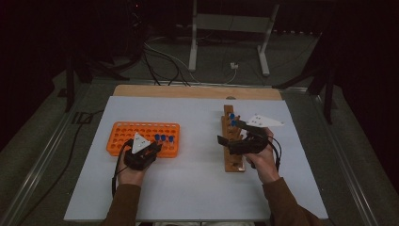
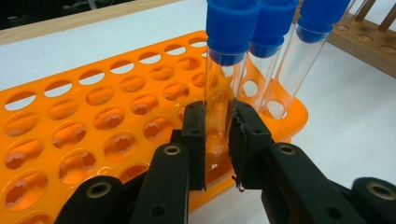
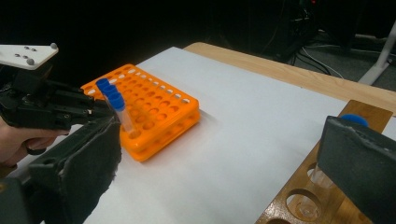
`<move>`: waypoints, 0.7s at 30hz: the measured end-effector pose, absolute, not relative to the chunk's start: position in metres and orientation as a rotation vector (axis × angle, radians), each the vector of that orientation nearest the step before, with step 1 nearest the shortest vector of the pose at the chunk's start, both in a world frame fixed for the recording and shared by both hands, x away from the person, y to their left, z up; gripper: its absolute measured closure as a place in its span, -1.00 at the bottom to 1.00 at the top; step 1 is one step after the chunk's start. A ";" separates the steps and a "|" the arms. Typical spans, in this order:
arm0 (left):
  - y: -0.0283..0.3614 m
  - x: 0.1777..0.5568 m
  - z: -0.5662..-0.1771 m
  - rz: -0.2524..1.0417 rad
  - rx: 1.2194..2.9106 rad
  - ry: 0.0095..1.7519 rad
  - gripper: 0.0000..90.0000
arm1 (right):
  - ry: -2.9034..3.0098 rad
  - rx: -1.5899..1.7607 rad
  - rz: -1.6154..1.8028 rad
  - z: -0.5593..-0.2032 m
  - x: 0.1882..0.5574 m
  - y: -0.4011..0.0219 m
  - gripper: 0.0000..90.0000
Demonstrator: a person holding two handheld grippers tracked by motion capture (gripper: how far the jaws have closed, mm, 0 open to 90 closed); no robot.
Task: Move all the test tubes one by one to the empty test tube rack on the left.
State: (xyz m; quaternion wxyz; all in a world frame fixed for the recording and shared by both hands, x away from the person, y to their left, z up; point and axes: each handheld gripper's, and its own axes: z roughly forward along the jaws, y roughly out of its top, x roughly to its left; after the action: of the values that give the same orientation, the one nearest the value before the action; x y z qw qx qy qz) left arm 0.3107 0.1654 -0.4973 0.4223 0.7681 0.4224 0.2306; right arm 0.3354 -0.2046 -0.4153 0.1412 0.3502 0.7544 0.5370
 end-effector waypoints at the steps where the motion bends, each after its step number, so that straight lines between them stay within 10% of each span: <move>1: 0.165 0.311 -0.497 0.575 1.922 1.059 0.73 | 2.177 1.009 1.550 -0.416 0.336 -0.205 -1.00; 21: 0.179 0.303 -0.488 0.543 1.843 1.099 0.34 | 2.168 1.023 1.552 -0.417 0.338 -0.209 -1.00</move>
State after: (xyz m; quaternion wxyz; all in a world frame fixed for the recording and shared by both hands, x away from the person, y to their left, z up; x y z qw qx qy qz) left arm 0.3032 0.1789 -0.4885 0.4475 0.7447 0.4439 0.2192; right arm 0.3382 -0.2087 -0.4174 0.1423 0.3546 0.7515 0.5379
